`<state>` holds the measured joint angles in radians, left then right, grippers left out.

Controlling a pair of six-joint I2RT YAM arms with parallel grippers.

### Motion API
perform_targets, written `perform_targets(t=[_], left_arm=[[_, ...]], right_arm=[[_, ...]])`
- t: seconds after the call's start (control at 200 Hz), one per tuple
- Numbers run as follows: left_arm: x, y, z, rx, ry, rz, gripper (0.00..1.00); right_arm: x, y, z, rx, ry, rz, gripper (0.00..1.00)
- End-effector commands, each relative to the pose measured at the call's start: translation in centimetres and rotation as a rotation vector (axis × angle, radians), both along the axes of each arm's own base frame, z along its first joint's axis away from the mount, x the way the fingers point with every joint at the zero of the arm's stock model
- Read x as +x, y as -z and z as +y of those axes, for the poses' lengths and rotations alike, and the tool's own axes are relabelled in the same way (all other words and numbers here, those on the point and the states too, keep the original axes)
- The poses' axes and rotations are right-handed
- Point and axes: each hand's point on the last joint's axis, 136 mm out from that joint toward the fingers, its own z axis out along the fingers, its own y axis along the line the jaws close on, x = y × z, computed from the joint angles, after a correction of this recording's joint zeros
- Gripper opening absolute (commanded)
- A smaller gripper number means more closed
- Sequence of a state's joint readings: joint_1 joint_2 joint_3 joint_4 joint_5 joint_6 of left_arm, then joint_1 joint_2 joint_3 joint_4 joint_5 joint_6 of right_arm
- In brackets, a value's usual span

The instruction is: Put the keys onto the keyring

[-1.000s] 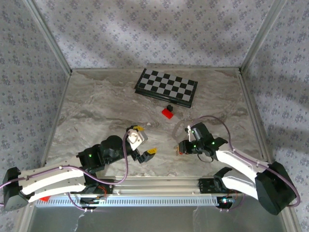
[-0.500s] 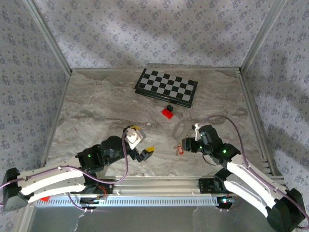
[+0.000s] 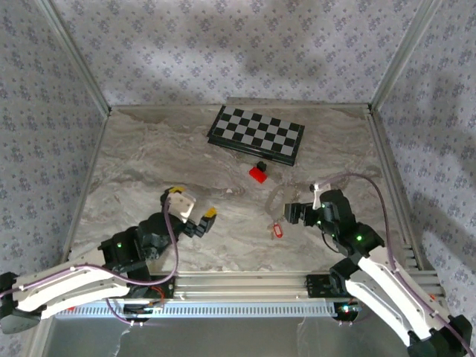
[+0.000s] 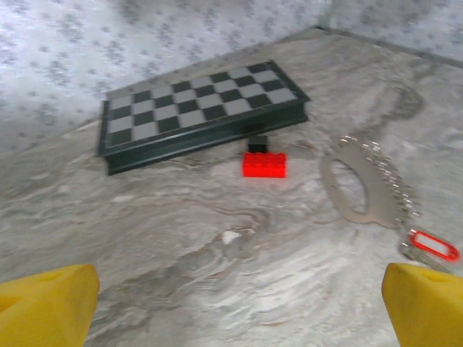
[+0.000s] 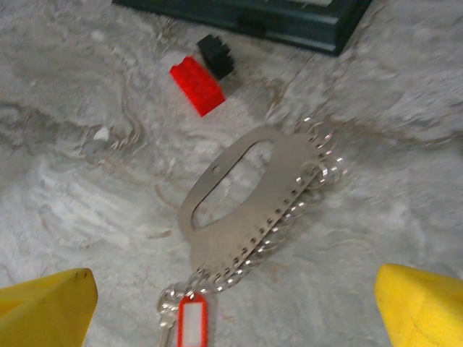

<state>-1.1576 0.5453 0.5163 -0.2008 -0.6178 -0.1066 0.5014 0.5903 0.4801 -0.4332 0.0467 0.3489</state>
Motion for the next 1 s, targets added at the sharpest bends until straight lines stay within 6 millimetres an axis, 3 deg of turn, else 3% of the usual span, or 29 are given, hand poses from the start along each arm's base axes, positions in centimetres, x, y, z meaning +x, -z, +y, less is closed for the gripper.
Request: perform_targets(t=[0.0,0.105,0.285,0.53,0.68,0.995], left_arm=[[1.1,-0.4,3.8,-0.012,-0.184,-0.037,1.00],[1.3,-0.2,5.9,-0.027,-0.261,-0.061,1.00],[1.6,0.7,7.8,0.013,-0.323,-0.081,1.00],[2.6,2.2,11.9,0.121,-0.524,-0.098,1.00],[3.1,3.4,13.9,0.135,-0.609,-0.097,1.00],[4.1,5.9,16.0,0.170,-0.692,-0.096,1.00]], right_arm=[[1.3,-2.4,-2.4,-0.056,0.101,-0.108,1.00],[1.9,-3.2,-4.6,-0.091,0.203,-0.158,1.00],[2.8,-3.9,-7.5,-0.101,0.335,-0.236,1.00],[3.9,-2.7,-10.4,-0.147,0.444,-0.274,1.00],[3.9,-2.1,-13.1,-0.171,0.582,-0.288,1.00],[4.6,-0.4,-12.9,-0.218,0.478,-0.348,1.00]])
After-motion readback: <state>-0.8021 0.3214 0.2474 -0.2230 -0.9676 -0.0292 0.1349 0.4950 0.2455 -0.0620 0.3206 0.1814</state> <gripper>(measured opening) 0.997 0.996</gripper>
